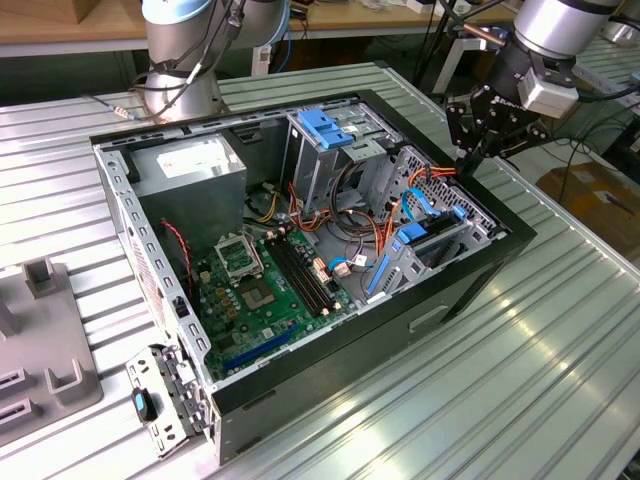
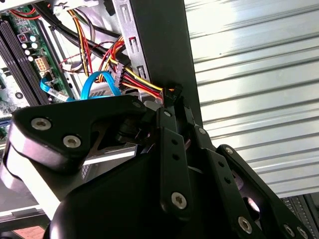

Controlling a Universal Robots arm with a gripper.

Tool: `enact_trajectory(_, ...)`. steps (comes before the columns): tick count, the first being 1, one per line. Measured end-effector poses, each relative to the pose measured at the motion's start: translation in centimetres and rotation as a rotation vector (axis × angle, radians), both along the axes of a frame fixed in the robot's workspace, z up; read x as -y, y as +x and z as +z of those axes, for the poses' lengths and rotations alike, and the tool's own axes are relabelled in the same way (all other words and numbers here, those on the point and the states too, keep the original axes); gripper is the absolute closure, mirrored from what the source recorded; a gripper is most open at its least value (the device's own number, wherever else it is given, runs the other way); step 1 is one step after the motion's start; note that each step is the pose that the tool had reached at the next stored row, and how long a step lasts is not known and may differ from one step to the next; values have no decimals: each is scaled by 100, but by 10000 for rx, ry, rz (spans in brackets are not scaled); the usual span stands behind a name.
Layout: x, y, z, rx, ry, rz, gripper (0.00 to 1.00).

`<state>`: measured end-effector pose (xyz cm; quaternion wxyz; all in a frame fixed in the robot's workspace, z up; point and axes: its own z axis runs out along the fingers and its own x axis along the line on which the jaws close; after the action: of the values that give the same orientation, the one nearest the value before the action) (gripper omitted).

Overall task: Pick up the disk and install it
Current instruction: 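Insert the second disk wire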

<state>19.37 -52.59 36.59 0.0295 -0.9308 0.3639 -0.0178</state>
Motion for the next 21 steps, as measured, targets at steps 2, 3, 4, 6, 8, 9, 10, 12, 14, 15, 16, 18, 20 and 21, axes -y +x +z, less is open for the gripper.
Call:
enact_trajectory(2,0,0,0,0,0,0,77)
enact_trajectory(3,0,0,-1,0,0,0,77)
enact_trajectory(4,0,0,0,1,-2,0,79)
enact_trajectory(6,0,0,-1,0,-1,0,84)
enact_trajectory(8,0,0,-2,0,0,0,84)
enact_trajectory(9,0,0,-2,0,-1,0,84)
enact_trajectory(10,0,0,-2,0,-1,0,84)
enact_trajectory(12,0,0,-2,0,-1,0,84)
enact_trajectory(14,0,0,-3,0,-1,0,84)
enact_trajectory(15,0,0,-3,0,0,0,84)
enact_trajectory(16,0,0,-3,0,-1,0,84)
enact_trajectory(18,0,0,-4,0,0,0,84)
enact_trajectory(20,0,0,-8,-1,6,0,82)
enact_trajectory(21,0,0,-6,0,3,0,76)
